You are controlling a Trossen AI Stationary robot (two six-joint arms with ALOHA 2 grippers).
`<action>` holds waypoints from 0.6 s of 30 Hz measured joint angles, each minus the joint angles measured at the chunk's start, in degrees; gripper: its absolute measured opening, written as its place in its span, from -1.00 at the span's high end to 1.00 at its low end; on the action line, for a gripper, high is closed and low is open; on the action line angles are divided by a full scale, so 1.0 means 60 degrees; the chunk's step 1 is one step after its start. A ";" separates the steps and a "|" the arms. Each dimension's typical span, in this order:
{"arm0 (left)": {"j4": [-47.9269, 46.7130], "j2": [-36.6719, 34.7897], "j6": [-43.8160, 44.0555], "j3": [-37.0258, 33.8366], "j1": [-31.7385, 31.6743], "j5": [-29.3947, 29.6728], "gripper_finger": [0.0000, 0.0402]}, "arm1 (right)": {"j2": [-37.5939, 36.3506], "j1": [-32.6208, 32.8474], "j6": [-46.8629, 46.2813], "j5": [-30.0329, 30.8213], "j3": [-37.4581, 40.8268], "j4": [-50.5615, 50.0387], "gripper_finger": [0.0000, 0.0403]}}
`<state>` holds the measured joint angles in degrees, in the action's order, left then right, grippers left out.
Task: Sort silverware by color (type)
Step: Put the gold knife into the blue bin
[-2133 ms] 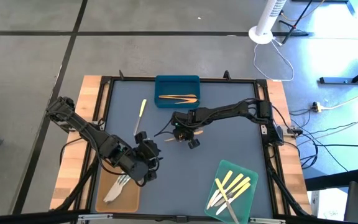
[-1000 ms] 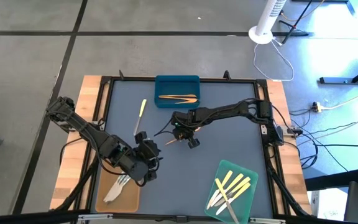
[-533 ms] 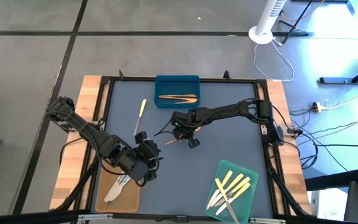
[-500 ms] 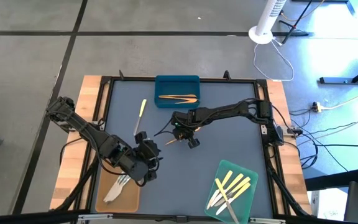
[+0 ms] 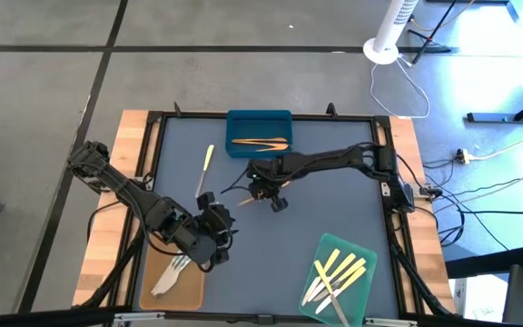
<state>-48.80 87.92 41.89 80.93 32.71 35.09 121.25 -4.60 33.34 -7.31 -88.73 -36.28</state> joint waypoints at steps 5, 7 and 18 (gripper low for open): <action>0.0000 0.0000 0.0000 0.0000 0.0003 0.0000 0.35 | -0.0004 0.0004 0.0000 -0.0025 -0.0429 -0.0068 1.00; 0.0000 0.0000 0.0000 0.0000 0.0000 -0.0002 0.35 | -0.0004 0.0004 0.0000 -0.0029 -0.0677 -0.0121 1.00; 0.0002 0.0000 0.0000 0.0000 0.0000 -0.0002 0.35 | -0.0018 0.0004 0.0000 0.0076 -0.1627 -0.0305 1.00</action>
<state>-48.78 87.92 41.89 80.93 32.71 35.08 121.14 -4.58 33.34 -6.85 -98.49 -38.10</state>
